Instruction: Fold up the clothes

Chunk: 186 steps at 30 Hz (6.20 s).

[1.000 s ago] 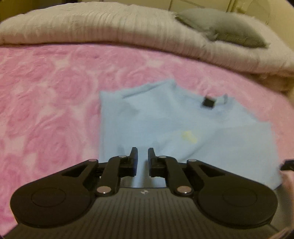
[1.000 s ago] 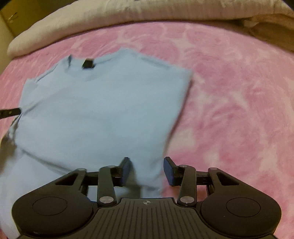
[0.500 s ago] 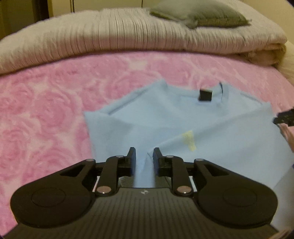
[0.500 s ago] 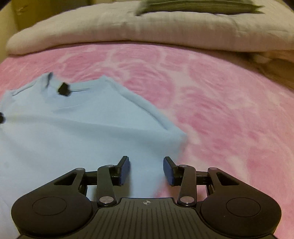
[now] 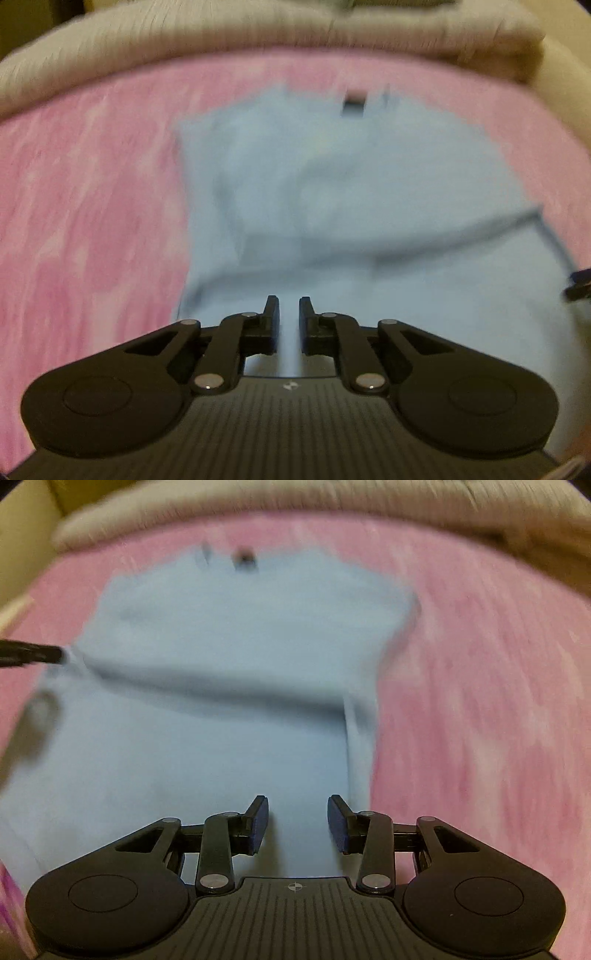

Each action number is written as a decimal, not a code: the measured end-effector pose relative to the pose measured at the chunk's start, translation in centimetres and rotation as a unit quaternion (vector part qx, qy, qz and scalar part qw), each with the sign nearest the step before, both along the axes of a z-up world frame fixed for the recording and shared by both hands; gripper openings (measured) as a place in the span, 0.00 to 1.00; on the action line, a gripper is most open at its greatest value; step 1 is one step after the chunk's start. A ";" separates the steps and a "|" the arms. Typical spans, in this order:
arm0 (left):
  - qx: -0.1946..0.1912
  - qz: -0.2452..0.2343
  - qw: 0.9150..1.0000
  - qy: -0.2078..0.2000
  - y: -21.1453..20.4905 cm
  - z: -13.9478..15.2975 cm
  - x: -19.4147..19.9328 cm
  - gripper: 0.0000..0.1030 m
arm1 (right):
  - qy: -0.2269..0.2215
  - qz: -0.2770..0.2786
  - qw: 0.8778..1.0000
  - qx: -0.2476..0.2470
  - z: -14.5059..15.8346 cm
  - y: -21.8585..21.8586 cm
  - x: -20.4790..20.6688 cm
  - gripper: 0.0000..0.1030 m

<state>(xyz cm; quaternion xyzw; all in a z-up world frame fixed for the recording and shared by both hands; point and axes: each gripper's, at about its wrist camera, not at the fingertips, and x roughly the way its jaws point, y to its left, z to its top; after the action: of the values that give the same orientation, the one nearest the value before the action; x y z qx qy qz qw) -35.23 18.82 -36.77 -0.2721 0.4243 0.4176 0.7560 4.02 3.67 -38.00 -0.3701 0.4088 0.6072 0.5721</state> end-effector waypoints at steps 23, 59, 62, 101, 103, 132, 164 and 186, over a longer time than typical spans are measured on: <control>-0.156 0.080 0.982 0.066 -11.1 4.7 -9.1 0.08 | -0.030 -0.170 0.979 -0.107 5.3 -10.3 -10.3 0.38; -0.046 0.175 0.982 0.048 -26.1 20.7 1.4 0.32 | 0.029 -0.039 0.998 -0.034 18.2 -17.6 -8.3 0.50; -0.049 0.169 0.983 0.050 -25.8 20.4 1.6 0.33 | 0.030 -0.040 0.998 -0.034 18.2 -17.6 -8.2 0.50; -0.178 0.248 0.924 -0.229 -10.4 -1.4 -17.5 0.37 | 0.248 -0.316 0.916 0.006 1.7 -16.3 1.4 0.50; -0.182 0.251 0.914 -0.262 -10.1 -1.9 -18.0 0.41 | 0.262 -0.325 0.908 0.021 1.0 -16.4 2.2 0.50; -0.198 0.231 0.876 -0.374 -8.6 -4.7 -18.4 0.36 | 0.340 -0.271 0.899 0.041 -1.6 -13.8 3.9 0.32; -0.068 0.094 0.921 -0.371 -10.6 -3.6 -17.4 0.06 | 0.377 -0.188 0.898 0.126 -3.7 -14.3 4.7 0.09; -0.057 0.131 0.895 -0.422 -31.0 1.6 -26.2 0.06 | 0.382 -0.169 0.895 0.157 3.6 -33.0 -2.3 0.08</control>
<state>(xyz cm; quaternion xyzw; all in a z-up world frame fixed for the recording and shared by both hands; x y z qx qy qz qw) -61.41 -12.19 -35.14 -0.5182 0.0491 0.3338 0.7859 1.67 -29.33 -34.36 0.0593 0.5517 0.6519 0.5168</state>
